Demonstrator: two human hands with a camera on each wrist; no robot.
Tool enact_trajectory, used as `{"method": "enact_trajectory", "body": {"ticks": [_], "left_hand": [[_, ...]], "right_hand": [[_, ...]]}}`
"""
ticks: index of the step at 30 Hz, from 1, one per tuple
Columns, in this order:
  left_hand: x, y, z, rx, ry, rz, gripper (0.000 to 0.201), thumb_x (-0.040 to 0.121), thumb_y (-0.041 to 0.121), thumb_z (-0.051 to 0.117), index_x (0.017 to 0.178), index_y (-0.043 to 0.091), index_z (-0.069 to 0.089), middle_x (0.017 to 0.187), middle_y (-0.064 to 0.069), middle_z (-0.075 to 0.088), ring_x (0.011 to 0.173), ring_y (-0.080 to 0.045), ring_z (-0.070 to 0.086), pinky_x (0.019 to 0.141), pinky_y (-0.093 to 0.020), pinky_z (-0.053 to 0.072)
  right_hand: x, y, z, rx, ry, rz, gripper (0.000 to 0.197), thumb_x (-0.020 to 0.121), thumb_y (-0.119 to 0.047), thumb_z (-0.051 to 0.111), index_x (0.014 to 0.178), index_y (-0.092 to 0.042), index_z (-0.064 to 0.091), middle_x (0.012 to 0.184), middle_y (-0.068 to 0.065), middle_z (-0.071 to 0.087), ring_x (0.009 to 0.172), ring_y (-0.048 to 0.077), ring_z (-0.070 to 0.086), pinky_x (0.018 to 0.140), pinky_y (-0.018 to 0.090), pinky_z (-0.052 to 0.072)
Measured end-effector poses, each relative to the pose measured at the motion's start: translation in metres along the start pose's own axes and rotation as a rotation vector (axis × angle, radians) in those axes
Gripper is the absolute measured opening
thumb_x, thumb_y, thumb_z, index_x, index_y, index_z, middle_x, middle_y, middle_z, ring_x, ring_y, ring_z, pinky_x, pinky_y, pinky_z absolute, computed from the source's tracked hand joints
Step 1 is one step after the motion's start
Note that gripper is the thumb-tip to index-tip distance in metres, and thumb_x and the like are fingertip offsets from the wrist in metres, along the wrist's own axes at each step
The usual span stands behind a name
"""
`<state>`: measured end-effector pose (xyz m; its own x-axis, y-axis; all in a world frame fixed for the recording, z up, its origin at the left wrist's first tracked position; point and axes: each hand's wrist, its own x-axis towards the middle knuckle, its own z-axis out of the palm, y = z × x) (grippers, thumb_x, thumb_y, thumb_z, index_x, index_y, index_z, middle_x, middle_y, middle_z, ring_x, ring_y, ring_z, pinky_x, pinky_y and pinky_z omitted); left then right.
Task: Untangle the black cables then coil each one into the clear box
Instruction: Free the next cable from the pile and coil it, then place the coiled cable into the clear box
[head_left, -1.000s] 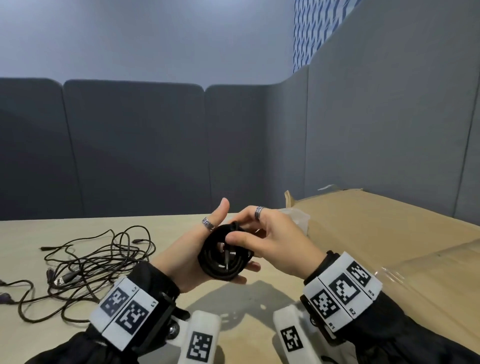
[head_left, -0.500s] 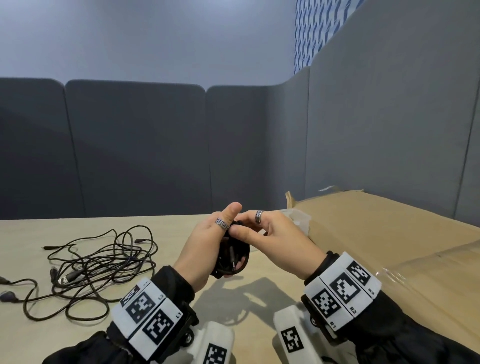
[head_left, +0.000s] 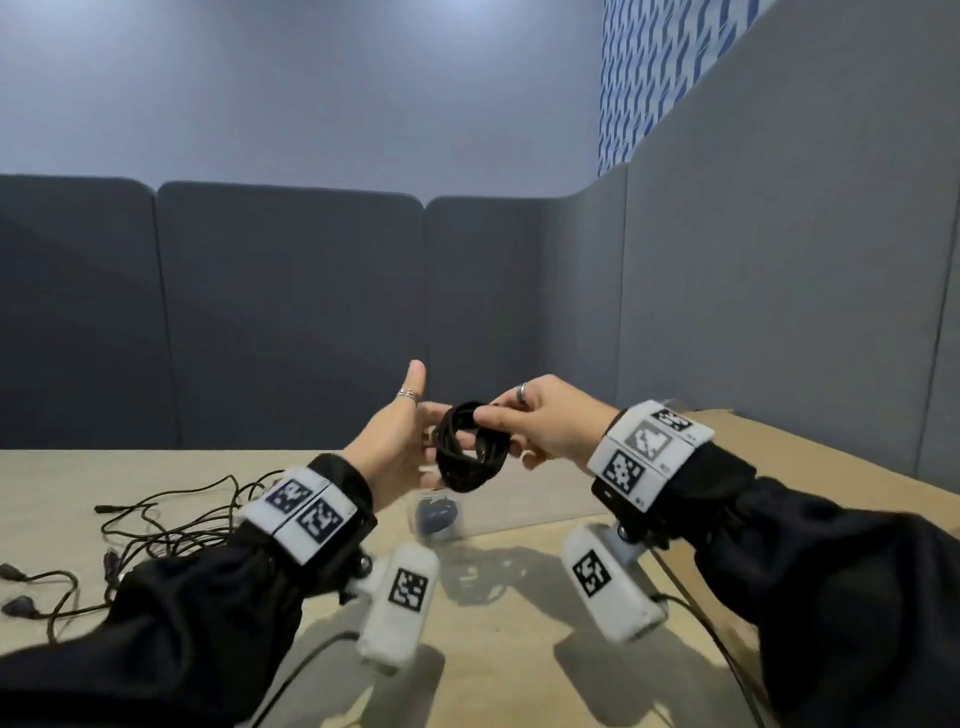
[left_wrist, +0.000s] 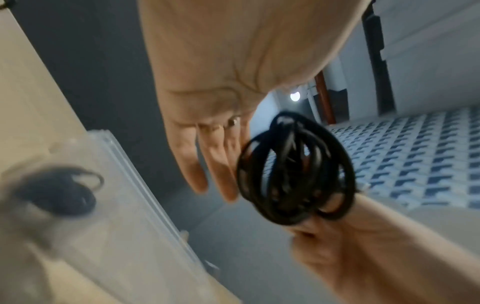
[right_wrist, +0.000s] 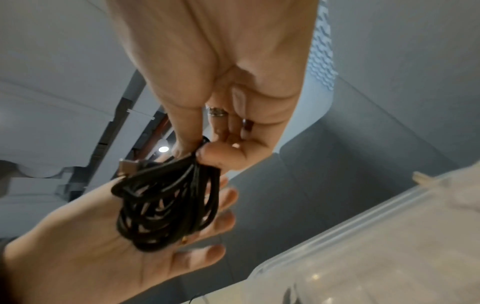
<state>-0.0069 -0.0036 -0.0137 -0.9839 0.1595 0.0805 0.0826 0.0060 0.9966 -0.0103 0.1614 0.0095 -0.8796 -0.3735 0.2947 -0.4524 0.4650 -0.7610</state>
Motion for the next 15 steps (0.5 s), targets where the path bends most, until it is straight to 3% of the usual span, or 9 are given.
{"method": "enact_trajectory", "body": {"ticks": [2, 3, 5, 6, 8, 10, 12, 15], "left_hand": [[0.017, -0.001, -0.009, 0.424, 0.185, 0.105, 0.033, 0.097, 0.038, 0.043, 0.105, 0.011, 0.061, 0.100, -0.011, 0.063, 0.094, -0.023, 0.057, 0.084, -0.036, 0.043], [0.025, -0.007, -0.015, 0.707, 0.216, 0.146, 0.020, 0.096, 0.025, 0.049, 0.107, 0.013, 0.060, 0.105, -0.010, 0.063, 0.100, -0.023, 0.057, 0.089, -0.034, 0.042], [0.037, -0.025, -0.021, 1.230, 0.110, 0.068, 0.029, 0.093, 0.022, 0.053, 0.122, 0.016, 0.058, 0.124, -0.004, 0.059, 0.116, -0.022, 0.053, 0.094, -0.027, 0.039], [0.040, -0.034, -0.023, 1.385, 0.033, -0.005, 0.034, 0.093, 0.022, 0.053, 0.127, 0.018, 0.056, 0.130, -0.002, 0.057, 0.118, -0.022, 0.052, 0.094, -0.026, 0.039], [0.045, -0.047, -0.026, 1.503, -0.061, -0.048, 0.033, 0.092, 0.015, 0.052, 0.125, 0.017, 0.058, 0.125, -0.005, 0.061, 0.104, -0.021, 0.056, 0.084, -0.024, 0.041], [0.044, -0.049, -0.027, 1.465, -0.047, 0.001, 0.031, 0.090, 0.006, 0.051, 0.118, 0.015, 0.064, 0.106, -0.005, 0.065, 0.087, -0.016, 0.052, 0.074, -0.019, 0.038], [0.040, -0.047, -0.028, 1.435, -0.056, 0.027, 0.032, 0.089, 0.002, 0.051, 0.114, 0.015, 0.067, 0.093, -0.001, 0.061, 0.083, -0.013, 0.051, 0.073, -0.018, 0.039], [0.024, -0.043, -0.028, 1.468, -0.117, 0.039, 0.033, 0.089, 0.003, 0.051, 0.115, 0.018, 0.067, 0.098, -0.003, 0.065, 0.083, -0.012, 0.052, 0.078, -0.020, 0.043]], "right_hand": [[0.015, 0.004, -0.007, -0.007, 0.063, 0.050, 0.027, 0.091, -0.025, 0.061, 0.099, 0.000, 0.067, 0.058, 0.002, 0.058, 0.047, 0.007, 0.055, 0.045, 0.019, 0.049], [0.022, 0.008, -0.007, -0.022, 0.085, 0.072, 0.027, 0.091, -0.025, 0.061, 0.099, 0.000, 0.066, 0.060, 0.005, 0.059, 0.050, 0.012, 0.059, 0.047, 0.021, 0.052], [0.036, 0.017, -0.004, -0.086, 0.131, 0.104, 0.027, 0.090, -0.025, 0.063, 0.099, 0.000, 0.065, 0.065, 0.009, 0.062, 0.062, 0.027, 0.066, 0.058, 0.031, 0.058], [0.043, 0.022, -0.001, -0.122, 0.150, 0.117, 0.027, 0.090, -0.025, 0.063, 0.099, 0.000, 0.065, 0.069, 0.011, 0.064, 0.068, 0.032, 0.068, 0.064, 0.037, 0.059], [0.055, 0.031, 0.006, -0.175, 0.169, 0.142, 0.027, 0.088, -0.025, 0.065, 0.100, 0.000, 0.066, 0.082, 0.015, 0.068, 0.080, 0.036, 0.070, 0.072, 0.044, 0.059], [0.067, 0.039, 0.013, -0.242, 0.166, 0.162, 0.028, 0.087, -0.026, 0.066, 0.101, -0.001, 0.066, 0.096, 0.017, 0.069, 0.086, 0.034, 0.068, 0.080, 0.043, 0.057], [0.077, 0.044, 0.018, -0.302, 0.158, 0.171, 0.025, 0.087, -0.026, 0.066, 0.097, -0.003, 0.064, 0.100, 0.016, 0.068, 0.083, 0.032, 0.066, 0.081, 0.041, 0.056], [0.086, 0.047, 0.026, -0.463, 0.103, 0.184, 0.029, 0.088, -0.028, 0.065, 0.099, -0.001, 0.063, 0.102, 0.014, 0.067, 0.085, 0.030, 0.064, 0.082, 0.037, 0.054]]}}
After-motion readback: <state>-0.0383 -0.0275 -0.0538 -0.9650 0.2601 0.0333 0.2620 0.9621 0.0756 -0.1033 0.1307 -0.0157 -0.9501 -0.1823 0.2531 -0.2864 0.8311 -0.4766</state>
